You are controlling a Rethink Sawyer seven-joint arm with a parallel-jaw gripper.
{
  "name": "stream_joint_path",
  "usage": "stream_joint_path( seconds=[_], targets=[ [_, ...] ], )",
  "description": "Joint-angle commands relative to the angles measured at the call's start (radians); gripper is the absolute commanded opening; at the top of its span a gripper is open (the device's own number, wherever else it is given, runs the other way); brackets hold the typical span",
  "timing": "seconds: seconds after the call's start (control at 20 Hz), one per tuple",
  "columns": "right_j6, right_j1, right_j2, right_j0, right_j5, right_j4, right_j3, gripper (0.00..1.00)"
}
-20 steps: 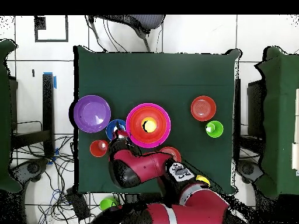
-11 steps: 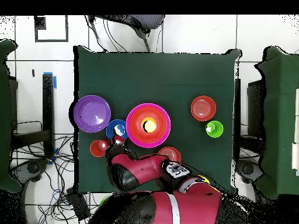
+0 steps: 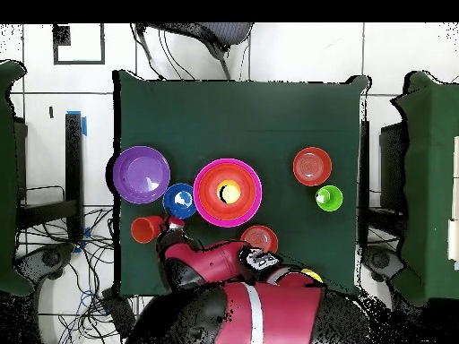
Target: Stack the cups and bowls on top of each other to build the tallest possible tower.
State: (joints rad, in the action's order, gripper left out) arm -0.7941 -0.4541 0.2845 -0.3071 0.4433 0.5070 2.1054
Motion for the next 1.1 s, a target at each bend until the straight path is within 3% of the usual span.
stream_joint_path(
  seconds=[0.05, 0.45, 0.65, 0.8, 1.1],
  targets=[
    [-0.212, 0.0, 0.112, 0.039, -0.088, 0.045, -0.012, 1.0],
    [-0.2, -0.034, 0.126, 0.088, -0.024, 0.094, -0.005, 1.0],
    [-0.196, -0.036, 0.084, 0.137, -0.017, 0.069, -0.039, 1.0],
    [-0.181, -0.032, 0.002, 0.181, -0.009, 0.035, -0.076, 1.0],
    [-0.176, -0.043, -0.001, 0.191, -0.036, 0.058, -0.099, 1.0]
  ],
)
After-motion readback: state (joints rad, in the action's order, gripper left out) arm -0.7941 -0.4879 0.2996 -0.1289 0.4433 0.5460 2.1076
